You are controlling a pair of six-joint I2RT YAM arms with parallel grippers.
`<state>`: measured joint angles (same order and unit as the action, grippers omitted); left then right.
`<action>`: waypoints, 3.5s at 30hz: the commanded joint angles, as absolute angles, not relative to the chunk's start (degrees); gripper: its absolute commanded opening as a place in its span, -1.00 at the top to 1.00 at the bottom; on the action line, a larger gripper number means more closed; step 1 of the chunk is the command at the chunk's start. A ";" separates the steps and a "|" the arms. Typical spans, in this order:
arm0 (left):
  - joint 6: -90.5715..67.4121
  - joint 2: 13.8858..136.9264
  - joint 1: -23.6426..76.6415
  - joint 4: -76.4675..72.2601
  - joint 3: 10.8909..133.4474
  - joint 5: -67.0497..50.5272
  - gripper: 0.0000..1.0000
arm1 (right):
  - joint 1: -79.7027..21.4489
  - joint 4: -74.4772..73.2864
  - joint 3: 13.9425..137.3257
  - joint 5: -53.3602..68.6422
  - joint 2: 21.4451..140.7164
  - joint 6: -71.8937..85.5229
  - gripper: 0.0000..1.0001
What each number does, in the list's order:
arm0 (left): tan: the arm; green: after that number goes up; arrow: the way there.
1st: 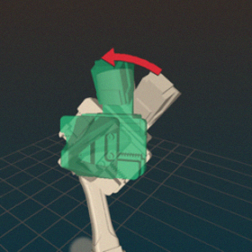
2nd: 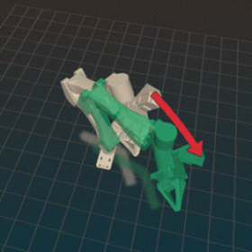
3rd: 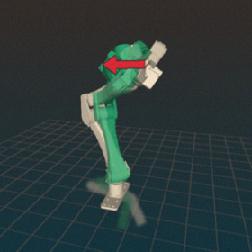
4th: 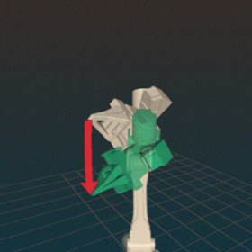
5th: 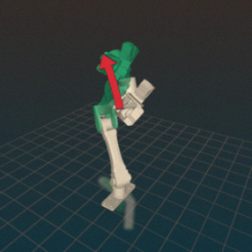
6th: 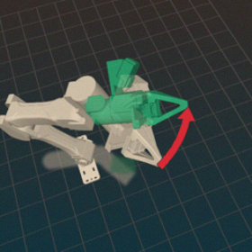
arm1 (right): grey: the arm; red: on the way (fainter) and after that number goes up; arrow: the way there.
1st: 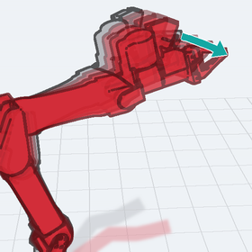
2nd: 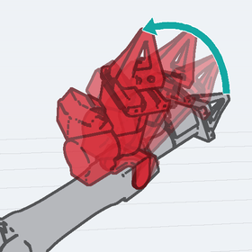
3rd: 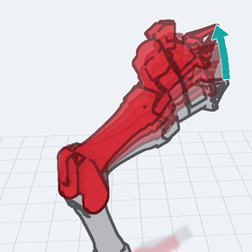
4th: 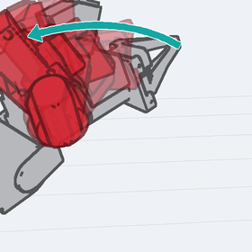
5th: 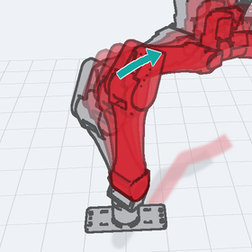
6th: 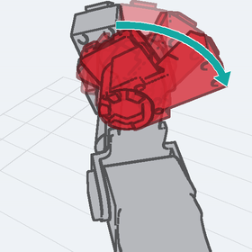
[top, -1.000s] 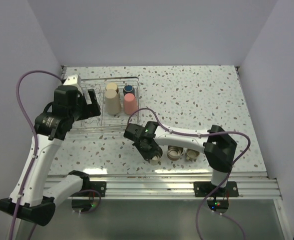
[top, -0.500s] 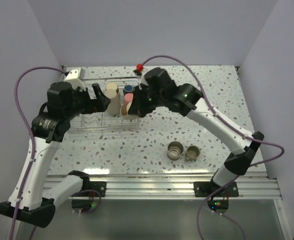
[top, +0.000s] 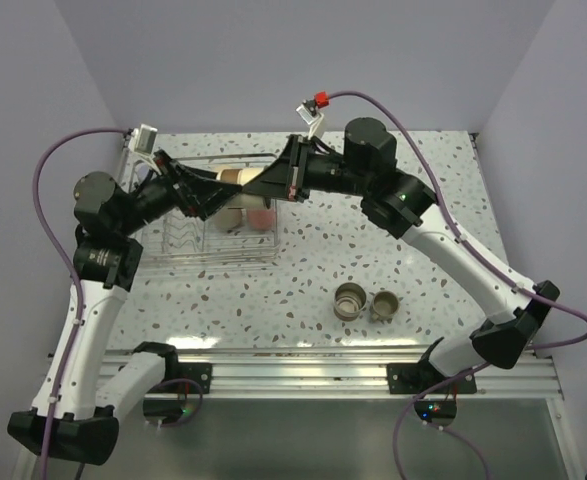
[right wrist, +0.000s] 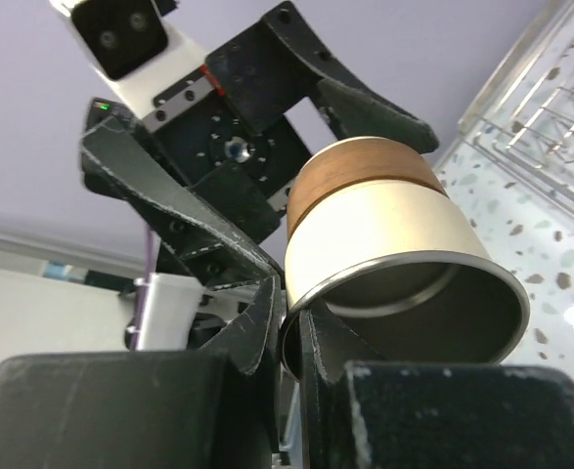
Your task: Load the cups into the dish rack
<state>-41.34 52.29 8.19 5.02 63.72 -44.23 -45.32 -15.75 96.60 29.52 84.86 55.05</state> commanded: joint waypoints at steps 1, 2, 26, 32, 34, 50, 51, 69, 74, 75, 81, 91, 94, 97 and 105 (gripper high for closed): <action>-53.14 52.56 6.77 -15.59 59.70 -52.90 -1.00 | -46.14 -2.39 94.58 36.03 83.15 62.39 1.00; -54.91 52.65 6.51 -18.34 58.81 -54.04 -1.00 | -45.97 -0.28 93.44 36.21 82.80 63.79 1.00; -71.81 56.78 2.55 -42.63 53.61 -56.95 -0.73 | -38.23 11.95 82.79 38.14 77.87 71.28 1.00; -58.02 56.87 4.21 -24.28 58.27 -54.06 -0.84 | -38.23 13.27 83.58 39.81 79.01 72.15 1.00; -58.09 56.52 4.39 -24.43 57.92 -53.70 -0.86 | -38.23 13.62 83.41 40.34 79.54 72.42 1.00; -68.47 58.71 4.66 -41.57 52.82 -54.76 -0.36 | -38.32 19.07 84.99 42.36 84.46 75.85 1.00; -68.64 58.71 4.75 -41.83 52.74 -54.58 -0.29 | -38.23 19.33 85.08 42.71 84.64 76.11 1.00; -49.87 59.85 4.31 -11.98 64.59 -47.11 1.00 | -38.23 -8.78 92.98 37.63 83.23 56.87 -0.92; -33.69 64.32 3.87 20.11 80.19 -33.29 1.00 | -38.14 -21.23 97.73 31.74 81.74 47.93 -0.97; -29.22 66.77 3.95 24.83 82.85 -29.83 1.00 | -38.14 -22.75 98.08 29.81 81.56 46.86 -0.97; -19.18 74.08 3.87 47.97 95.71 -0.47 1.00 | -38.23 -26.89 98.44 28.56 81.30 43.51 -0.97; -17.22 75.85 -7.64 49.66 87.55 9.58 1.00 | -38.23 -28.12 98.09 28.92 81.12 42.54 -0.96; -18.54 76.73 -8.87 47.99 83.16 11.60 1.00 | -38.41 -28.21 97.91 29.09 81.30 42.37 -0.96; -17.93 77.25 -9.40 45.36 80.35 12.66 1.00 | -38.67 -28.48 97.91 29.00 81.47 41.84 -0.96; -14.94 82.08 -11.51 39.38 77.78 13.09 1.00 | -38.67 -29.97 98.70 27.78 82.18 40.08 -0.96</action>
<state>-17.12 80.51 -10.26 45.23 77.76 11.27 -38.24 -29.34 96.71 29.30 82.59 42.09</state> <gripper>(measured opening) 0.702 0.982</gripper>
